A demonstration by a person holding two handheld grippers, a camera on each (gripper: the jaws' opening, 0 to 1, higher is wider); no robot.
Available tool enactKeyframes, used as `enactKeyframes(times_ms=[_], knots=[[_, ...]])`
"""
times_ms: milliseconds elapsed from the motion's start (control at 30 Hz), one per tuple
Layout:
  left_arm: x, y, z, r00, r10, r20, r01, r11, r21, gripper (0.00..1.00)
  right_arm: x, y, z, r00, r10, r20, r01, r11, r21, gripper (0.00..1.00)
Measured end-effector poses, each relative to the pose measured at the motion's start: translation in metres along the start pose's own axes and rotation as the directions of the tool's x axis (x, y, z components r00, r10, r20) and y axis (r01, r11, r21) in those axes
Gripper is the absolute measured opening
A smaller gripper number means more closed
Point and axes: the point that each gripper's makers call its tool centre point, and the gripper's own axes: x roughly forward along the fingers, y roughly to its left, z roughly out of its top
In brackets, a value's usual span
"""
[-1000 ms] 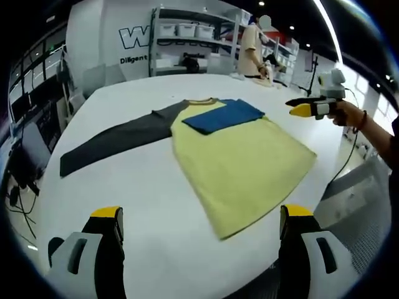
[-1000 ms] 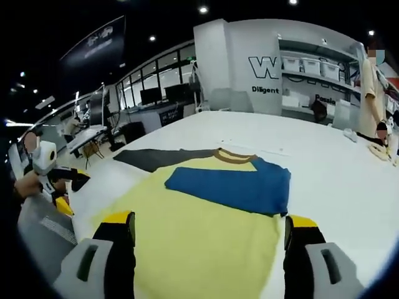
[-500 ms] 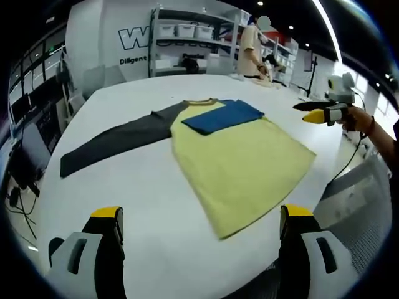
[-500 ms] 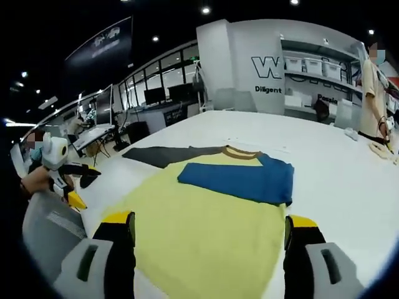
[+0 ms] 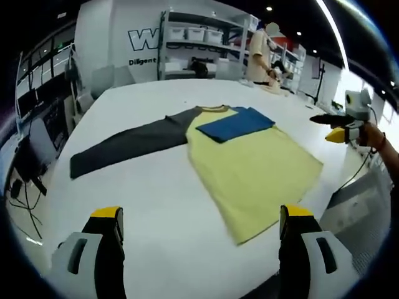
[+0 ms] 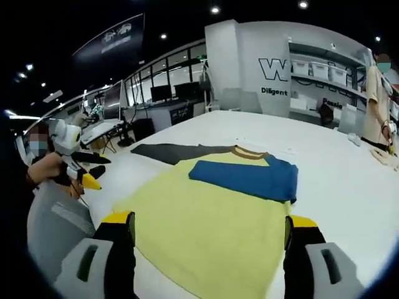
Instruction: Fold the garment on the visible template until the final outline fits inside the template.
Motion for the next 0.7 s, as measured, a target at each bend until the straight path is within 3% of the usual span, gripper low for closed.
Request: enactKeyframes(times_ms=[300, 433, 567, 700], knots=[[0.001, 0.07, 0.032, 0.993, 0.105, 0.049, -0.103, 0.993, -0.055, 0.99, -0.008, 0.003, 0.001, 1.0, -0.014, 0.014, 0.014, 1.0, -0.001, 0.99], [0.008, 0.107, 0.039, 0.983, 0.174, 0.064, -0.164, 0.978, -0.131, 0.98, -0.013, 0.0, 0.003, 0.999, -0.034, 0.03, 0.034, 0.999, 0.002, 0.99], [0.015, 0.129, 0.044, 0.975, 0.206, 0.082, -0.19, 0.967, -0.168, 0.96, -0.014, -0.007, -0.001, 0.998, -0.058, 0.024, 0.058, 0.998, 0.013, 0.99], [0.022, 0.15, 0.044, 0.966, 0.249, 0.064, -0.233, 0.954, -0.186, 0.93, -0.015, -0.012, -0.005, 0.997, -0.076, 0.014, 0.076, 0.997, 0.02, 0.99]])
